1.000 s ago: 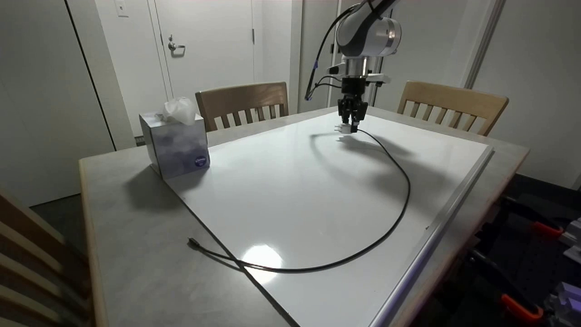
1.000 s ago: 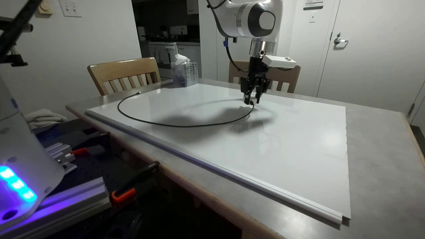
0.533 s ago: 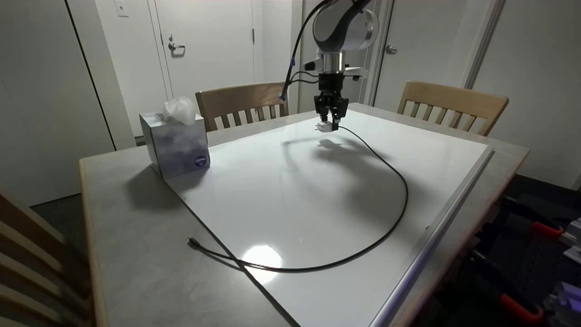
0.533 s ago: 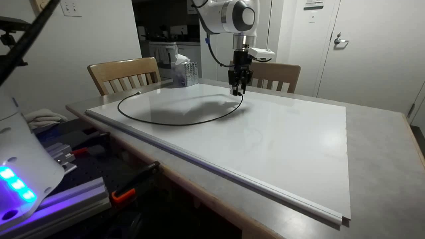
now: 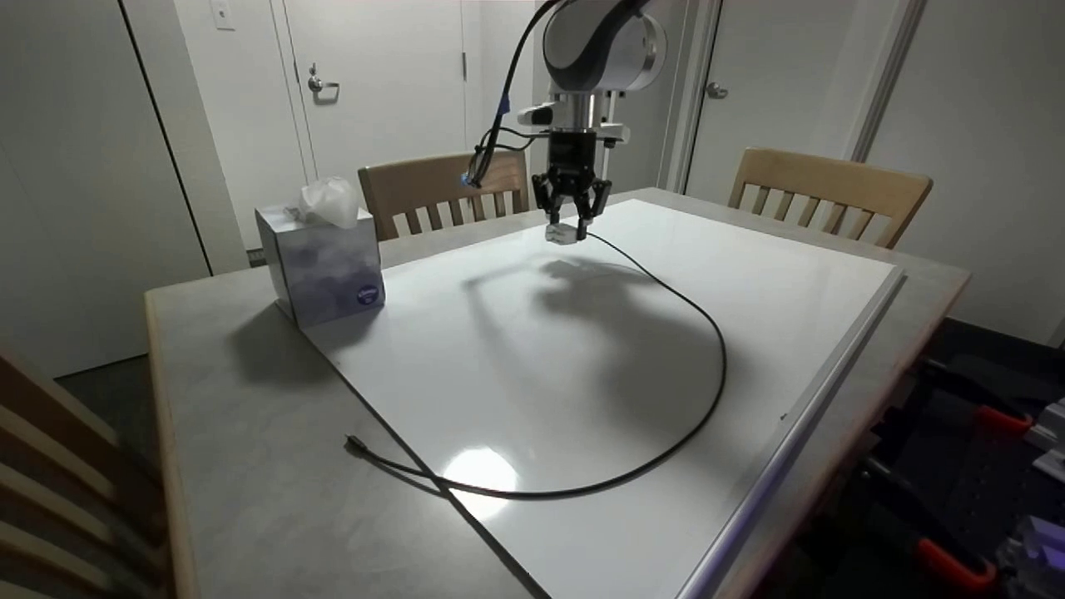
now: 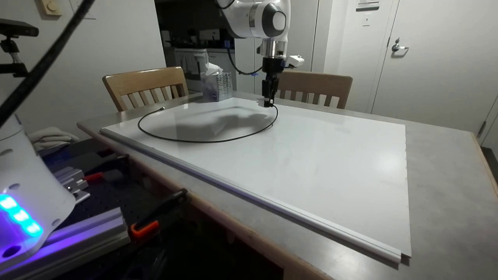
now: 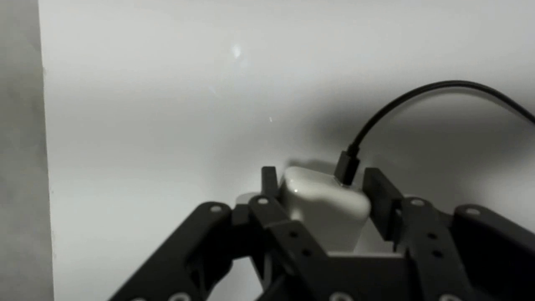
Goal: Wind the charging cable
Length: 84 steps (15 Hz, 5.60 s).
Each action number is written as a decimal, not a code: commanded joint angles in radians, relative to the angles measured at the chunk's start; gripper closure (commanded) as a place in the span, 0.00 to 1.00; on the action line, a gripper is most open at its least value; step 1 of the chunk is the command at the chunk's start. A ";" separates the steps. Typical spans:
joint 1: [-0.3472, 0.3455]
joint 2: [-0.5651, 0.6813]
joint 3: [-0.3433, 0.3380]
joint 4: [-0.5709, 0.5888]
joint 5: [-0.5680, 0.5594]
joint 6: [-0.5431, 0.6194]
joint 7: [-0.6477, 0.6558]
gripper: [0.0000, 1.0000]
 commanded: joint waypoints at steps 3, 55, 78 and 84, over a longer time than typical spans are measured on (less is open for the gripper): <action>-0.011 0.080 0.060 0.106 0.025 -0.017 -0.292 0.72; 0.102 0.153 0.137 0.355 -0.160 -0.288 -0.748 0.00; -0.024 0.221 0.609 0.353 -0.547 -0.350 -0.752 0.00; -0.003 0.289 0.721 0.379 -0.588 -0.406 -0.749 0.00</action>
